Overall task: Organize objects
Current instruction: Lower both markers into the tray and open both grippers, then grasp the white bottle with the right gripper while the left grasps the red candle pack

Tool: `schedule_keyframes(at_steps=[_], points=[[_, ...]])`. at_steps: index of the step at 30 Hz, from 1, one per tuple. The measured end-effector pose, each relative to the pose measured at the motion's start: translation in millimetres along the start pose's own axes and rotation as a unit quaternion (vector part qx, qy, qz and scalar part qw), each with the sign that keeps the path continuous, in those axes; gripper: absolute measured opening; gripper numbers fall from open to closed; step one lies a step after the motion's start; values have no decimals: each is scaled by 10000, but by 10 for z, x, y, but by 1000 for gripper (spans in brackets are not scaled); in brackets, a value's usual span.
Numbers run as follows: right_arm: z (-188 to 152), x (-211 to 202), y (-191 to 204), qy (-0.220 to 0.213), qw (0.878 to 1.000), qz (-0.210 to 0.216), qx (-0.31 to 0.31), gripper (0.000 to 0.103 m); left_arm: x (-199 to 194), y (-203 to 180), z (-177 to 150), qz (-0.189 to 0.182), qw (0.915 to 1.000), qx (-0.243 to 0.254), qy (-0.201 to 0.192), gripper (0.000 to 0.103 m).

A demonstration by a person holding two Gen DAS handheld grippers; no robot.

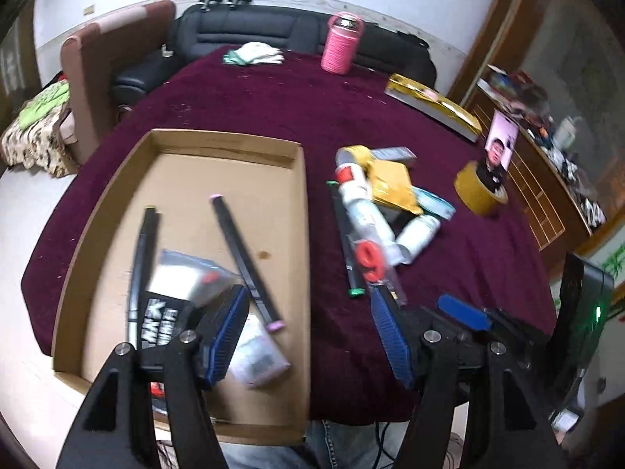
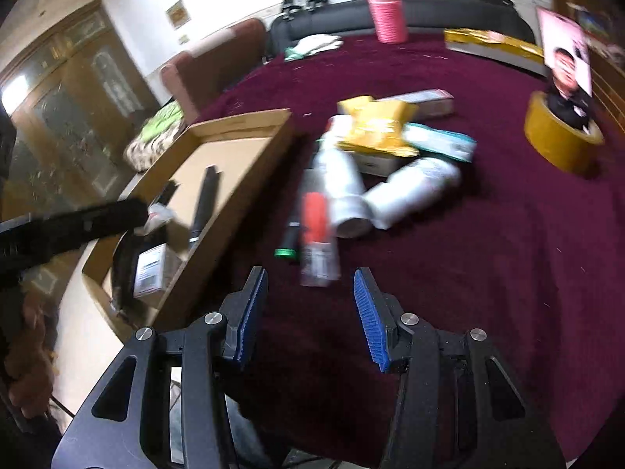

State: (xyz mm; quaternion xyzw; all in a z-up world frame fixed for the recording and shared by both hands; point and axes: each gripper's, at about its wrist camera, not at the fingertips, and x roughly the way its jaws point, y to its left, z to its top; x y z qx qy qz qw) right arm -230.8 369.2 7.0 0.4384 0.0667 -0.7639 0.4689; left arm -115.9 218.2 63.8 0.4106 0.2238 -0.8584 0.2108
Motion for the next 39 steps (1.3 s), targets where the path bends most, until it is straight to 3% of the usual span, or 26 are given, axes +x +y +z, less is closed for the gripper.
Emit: schedule_keyframes(at_steps=[7,18,26,32,39], points=[[83,-1,-485,126,9977,108,663,46,134,-150,-8,-15,9997,164,191,65],[482,382,-601,376,9933,-247,1069,46,267,16,29,-65,9999,-50,132,65],[760,702,-689,571,9879,-353,1401,46,326,-57,39,-135,9996,119,210,65],[741,655,-690,531,9902,-485,1199,29,355,-207,78,-187,9992,267,243,65],[484,343,-771,459,9928,-679,872,29,580,-602,55,-276,9962,622,546,65]])
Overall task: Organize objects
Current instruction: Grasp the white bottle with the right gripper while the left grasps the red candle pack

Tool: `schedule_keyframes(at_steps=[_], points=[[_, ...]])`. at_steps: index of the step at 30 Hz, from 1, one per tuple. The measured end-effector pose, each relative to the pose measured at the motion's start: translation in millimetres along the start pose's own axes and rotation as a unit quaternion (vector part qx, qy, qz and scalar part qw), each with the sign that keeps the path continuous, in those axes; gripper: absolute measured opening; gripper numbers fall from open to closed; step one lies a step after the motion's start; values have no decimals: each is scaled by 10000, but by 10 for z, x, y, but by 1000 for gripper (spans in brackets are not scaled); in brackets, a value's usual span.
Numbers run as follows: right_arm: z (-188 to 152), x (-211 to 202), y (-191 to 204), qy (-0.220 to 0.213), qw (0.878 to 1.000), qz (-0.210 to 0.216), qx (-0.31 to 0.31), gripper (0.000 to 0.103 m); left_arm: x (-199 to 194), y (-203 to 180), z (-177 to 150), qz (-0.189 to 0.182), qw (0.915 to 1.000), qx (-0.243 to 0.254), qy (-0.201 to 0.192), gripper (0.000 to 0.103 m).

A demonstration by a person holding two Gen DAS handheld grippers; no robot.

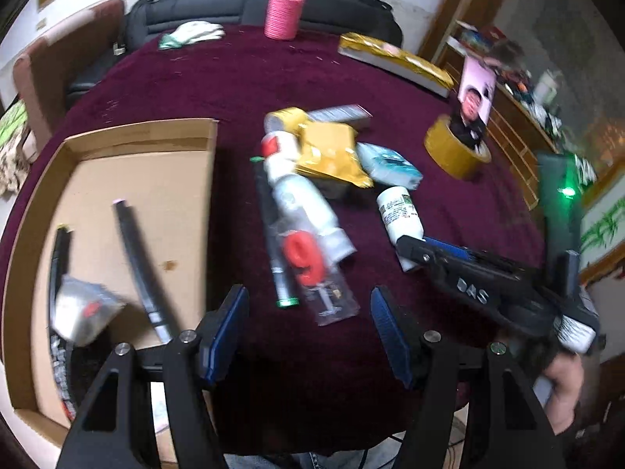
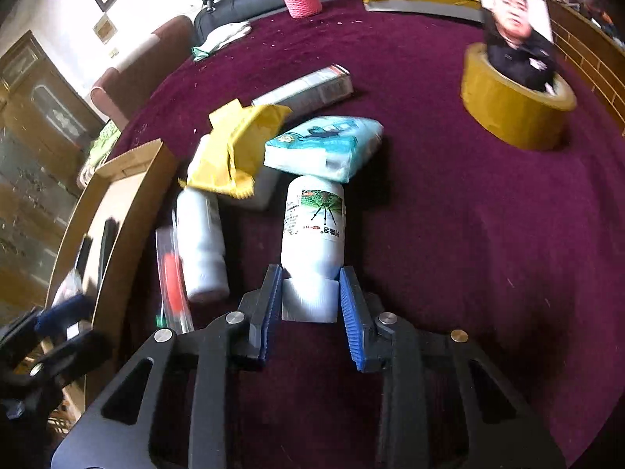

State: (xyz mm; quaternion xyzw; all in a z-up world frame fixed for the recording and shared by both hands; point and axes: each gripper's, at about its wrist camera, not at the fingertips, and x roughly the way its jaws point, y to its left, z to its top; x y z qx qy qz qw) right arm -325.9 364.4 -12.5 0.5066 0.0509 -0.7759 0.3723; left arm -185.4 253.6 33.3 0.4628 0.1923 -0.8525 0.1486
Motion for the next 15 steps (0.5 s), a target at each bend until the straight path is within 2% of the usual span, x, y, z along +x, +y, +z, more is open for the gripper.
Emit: schedule_keyframes(at_steps=[4,9,11,12,15], points=[[-146,-95,-101,-143,9998,27,-125,29,229,-164,35,-59,9995,101,305,65],[-194,-101,-197,-271,9992,285,-56,29,387,-232,119,323,9987,196,348,64],[-199,-101,-206,-292,9990,330,-33,29,474,-249,124,495,9972,292,472,53],[-204,-96,-201,-298,9989,354,-56,29,502,-238,122,537,9966,308,549,37],[-243,-68,-211,-232,9988,420,-27,30,451,-166,119,657,9964,216,486,25]])
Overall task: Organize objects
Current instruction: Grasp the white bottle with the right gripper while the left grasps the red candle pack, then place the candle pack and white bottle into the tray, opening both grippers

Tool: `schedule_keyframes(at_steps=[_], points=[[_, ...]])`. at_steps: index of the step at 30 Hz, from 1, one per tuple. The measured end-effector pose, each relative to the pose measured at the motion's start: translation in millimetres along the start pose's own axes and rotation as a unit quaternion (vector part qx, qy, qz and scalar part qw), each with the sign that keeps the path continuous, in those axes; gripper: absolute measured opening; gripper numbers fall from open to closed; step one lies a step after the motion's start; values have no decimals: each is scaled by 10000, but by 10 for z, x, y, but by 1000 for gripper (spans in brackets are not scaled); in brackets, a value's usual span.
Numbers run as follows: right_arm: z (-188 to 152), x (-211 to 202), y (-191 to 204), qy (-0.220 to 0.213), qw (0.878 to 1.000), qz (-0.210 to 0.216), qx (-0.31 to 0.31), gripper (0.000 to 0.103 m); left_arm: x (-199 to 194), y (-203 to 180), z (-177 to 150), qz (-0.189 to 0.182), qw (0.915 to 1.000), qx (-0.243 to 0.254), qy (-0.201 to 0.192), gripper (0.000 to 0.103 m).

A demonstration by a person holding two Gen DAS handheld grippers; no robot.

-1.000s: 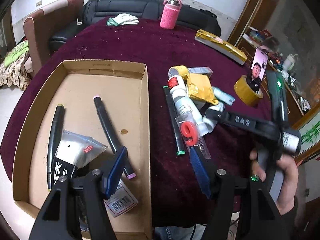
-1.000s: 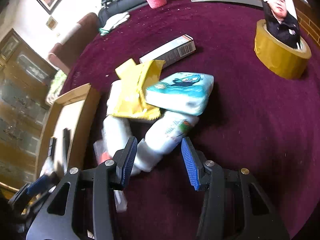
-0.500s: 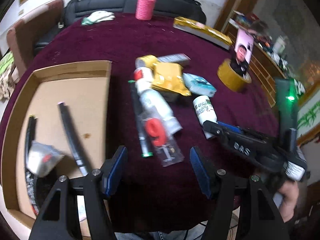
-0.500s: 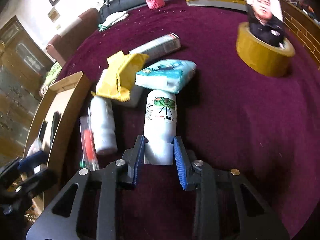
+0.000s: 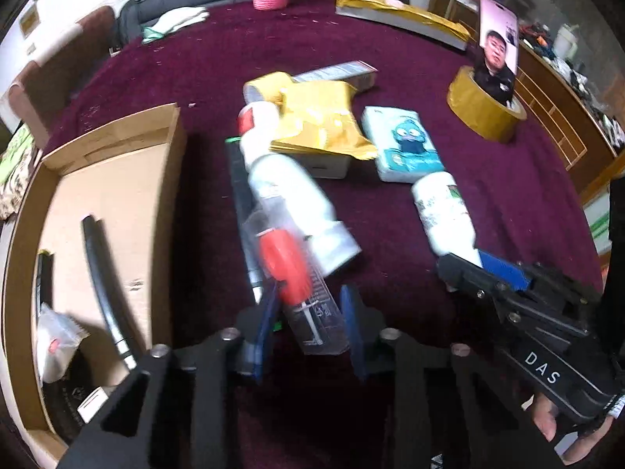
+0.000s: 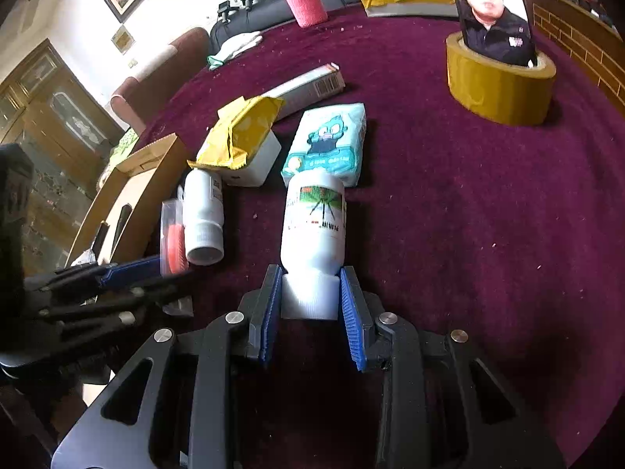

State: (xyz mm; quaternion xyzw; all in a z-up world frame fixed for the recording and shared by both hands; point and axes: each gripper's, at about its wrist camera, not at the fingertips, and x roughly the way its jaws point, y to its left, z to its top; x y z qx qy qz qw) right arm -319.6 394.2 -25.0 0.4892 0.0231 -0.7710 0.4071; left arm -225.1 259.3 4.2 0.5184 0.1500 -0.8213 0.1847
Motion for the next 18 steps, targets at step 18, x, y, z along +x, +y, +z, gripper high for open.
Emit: schedule_keyframes(at_steps=[18], points=[[120,91,9,32,10000,31,67,44,-175,-33,-322,-500,9987,-41,122,12]])
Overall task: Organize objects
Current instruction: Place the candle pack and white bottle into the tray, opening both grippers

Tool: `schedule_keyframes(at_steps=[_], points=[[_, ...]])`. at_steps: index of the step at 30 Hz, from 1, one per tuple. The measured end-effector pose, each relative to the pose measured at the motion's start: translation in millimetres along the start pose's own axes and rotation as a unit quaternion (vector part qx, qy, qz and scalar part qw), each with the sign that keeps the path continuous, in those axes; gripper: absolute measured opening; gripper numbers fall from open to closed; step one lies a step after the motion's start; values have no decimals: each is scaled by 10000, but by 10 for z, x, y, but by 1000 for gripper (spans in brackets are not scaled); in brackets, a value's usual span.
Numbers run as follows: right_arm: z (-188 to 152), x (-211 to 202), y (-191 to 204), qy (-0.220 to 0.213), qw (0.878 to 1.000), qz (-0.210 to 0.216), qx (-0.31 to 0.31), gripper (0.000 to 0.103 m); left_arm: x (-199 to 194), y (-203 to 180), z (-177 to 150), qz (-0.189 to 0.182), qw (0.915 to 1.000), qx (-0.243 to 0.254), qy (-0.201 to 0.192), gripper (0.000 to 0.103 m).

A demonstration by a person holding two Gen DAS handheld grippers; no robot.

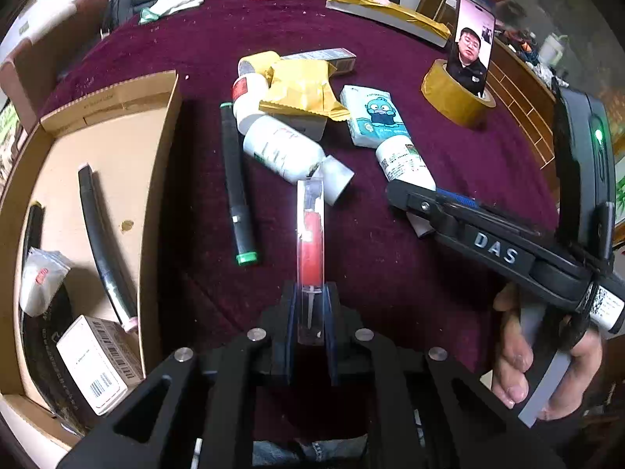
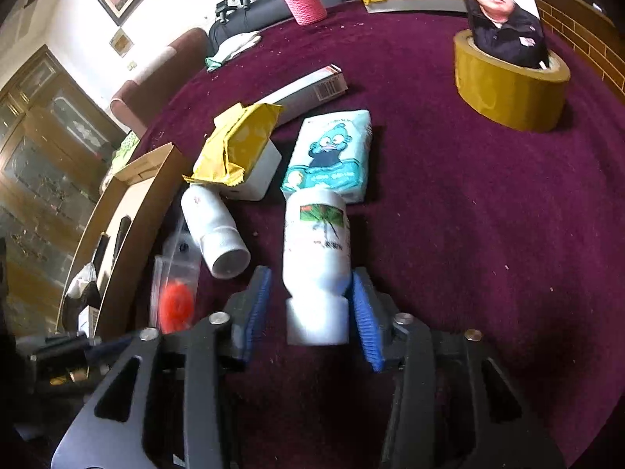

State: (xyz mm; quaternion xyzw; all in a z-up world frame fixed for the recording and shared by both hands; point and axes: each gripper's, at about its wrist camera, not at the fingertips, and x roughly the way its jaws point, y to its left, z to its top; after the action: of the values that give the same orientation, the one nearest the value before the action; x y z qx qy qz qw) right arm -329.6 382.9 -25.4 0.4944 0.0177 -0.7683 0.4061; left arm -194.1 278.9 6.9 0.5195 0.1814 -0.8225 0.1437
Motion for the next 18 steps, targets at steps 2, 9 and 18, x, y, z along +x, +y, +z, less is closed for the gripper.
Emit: schedule_keyframes(at_steps=[2,9,18], points=[[20,18,35,16,9999,-127,-45,44,32,-2,50,-33,10000,-28,-21,13],[54,35,32,23,9998,-182,-1,44,233,-107,231,171,9992,369,-49,14],[22,17,19,-138,9993,-335,22,34,133,68,167,-191,9995,-61,-262,11]])
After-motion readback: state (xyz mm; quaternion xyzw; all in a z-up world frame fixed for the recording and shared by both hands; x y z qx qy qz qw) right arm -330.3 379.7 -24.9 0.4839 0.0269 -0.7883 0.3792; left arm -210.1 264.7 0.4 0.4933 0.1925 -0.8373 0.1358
